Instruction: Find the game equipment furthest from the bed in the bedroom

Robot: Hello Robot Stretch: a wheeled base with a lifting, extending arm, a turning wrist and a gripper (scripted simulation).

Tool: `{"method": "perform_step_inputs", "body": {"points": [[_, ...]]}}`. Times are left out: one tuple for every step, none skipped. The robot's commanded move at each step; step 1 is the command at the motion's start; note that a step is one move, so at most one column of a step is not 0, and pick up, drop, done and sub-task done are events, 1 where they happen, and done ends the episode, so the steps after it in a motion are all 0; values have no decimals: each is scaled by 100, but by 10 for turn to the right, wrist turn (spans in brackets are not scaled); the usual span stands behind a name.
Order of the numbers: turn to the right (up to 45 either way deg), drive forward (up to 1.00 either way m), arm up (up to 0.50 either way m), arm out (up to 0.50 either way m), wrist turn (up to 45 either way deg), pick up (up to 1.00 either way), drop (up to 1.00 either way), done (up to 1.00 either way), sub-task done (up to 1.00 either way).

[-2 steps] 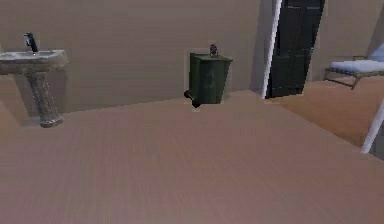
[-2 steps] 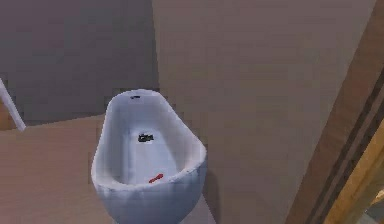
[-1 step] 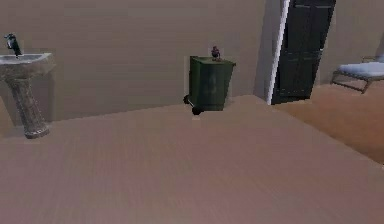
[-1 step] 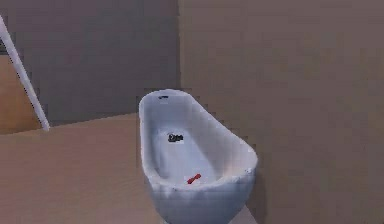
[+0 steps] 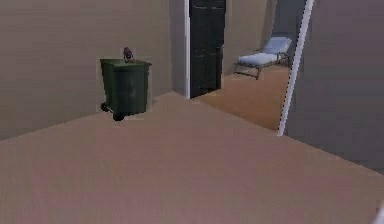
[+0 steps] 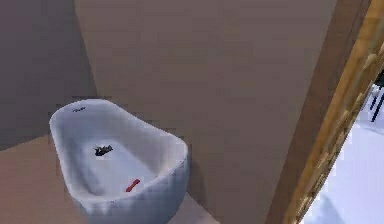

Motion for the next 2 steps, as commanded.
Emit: {"method": "perform_step_inputs", "body": {"points": [[0,70,0,0,0,0,0,0,0],[450,0,0,0,0,0,0,0,0]]}}
